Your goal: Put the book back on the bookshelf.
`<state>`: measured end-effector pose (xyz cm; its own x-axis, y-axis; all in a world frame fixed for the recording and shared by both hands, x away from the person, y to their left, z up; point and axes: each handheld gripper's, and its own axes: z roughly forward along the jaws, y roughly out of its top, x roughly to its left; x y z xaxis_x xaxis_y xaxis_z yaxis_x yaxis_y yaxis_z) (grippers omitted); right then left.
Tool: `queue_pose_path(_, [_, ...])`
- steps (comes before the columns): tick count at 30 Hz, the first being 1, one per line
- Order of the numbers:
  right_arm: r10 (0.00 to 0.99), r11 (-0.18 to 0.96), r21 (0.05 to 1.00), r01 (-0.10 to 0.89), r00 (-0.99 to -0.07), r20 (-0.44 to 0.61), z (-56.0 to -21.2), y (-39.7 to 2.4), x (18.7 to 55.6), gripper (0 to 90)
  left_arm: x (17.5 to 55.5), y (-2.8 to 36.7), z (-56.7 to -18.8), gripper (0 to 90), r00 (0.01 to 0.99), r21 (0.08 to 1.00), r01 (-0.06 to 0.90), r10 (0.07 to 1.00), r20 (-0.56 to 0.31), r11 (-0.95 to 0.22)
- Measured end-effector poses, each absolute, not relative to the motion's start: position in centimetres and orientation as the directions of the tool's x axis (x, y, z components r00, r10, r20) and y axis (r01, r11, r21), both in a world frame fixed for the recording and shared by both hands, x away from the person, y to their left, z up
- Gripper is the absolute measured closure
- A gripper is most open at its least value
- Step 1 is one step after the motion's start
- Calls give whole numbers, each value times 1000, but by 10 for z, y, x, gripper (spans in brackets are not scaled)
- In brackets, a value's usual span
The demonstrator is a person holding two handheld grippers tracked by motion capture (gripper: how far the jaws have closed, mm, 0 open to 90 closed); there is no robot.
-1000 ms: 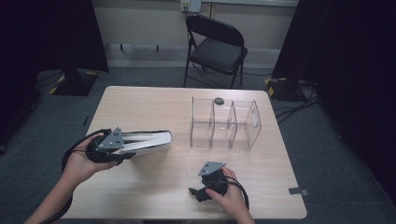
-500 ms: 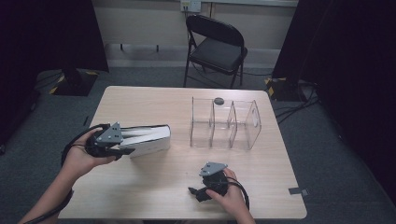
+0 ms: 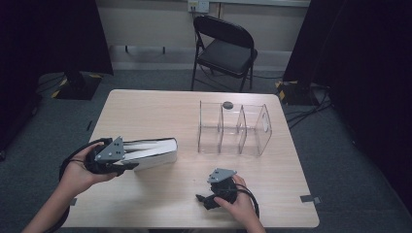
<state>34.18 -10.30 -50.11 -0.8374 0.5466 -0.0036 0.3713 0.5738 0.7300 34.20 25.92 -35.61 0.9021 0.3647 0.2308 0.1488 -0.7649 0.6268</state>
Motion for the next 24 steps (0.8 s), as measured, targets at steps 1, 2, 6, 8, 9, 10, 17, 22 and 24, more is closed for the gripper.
queue_pose_path(1, [547, 574, 730, 371, -837, -5, -501, -103, 342, 120, 340, 260, -356, 685, 903, 634, 150, 366, 224, -759])
queue_pose_path(2, [547, 574, 730, 371, -837, -5, -501, -103, 342, 120, 338, 261, -355, 686, 906, 633, 159, 367, 212, -758])
queue_pose_path(6, [547, 574, 730, 371, -837, -5, -501, -103, 342, 120, 330, 268, -351, 696, 916, 626, 158, 351, 197, -764])
queue_pose_path(8, [547, 573, 730, 371, -837, -4, -501, -103, 342, 120, 329, 271, -350, 696, 916, 628, 168, 355, 185, -760])
queue_pose_path(9, [547, 574, 730, 371, -837, -4, -501, -103, 342, 120, 330, 272, -350, 697, 916, 630, 169, 357, 183, -758])
queue_pose_path(10, [546, 573, 731, 371, -838, -2, -501, -103, 342, 120, 331, 272, -350, 696, 915, 634, 176, 363, 177, -753])
queue_pose_path(17, [547, 574, 730, 371, -837, -4, -501, -103, 342, 120, 338, 272, -347, 698, 910, 623, 219, 388, 148, -751])
queue_pose_path(22, [548, 574, 730, 371, -836, -6, -501, -103, 342, 120, 341, 273, -346, 698, 907, 619, 234, 397, 139, -750])
queue_pose_path(24, [549, 573, 731, 371, -836, -6, -501, -103, 342, 120, 342, 273, -346, 698, 906, 621, 244, 403, 128, -745])
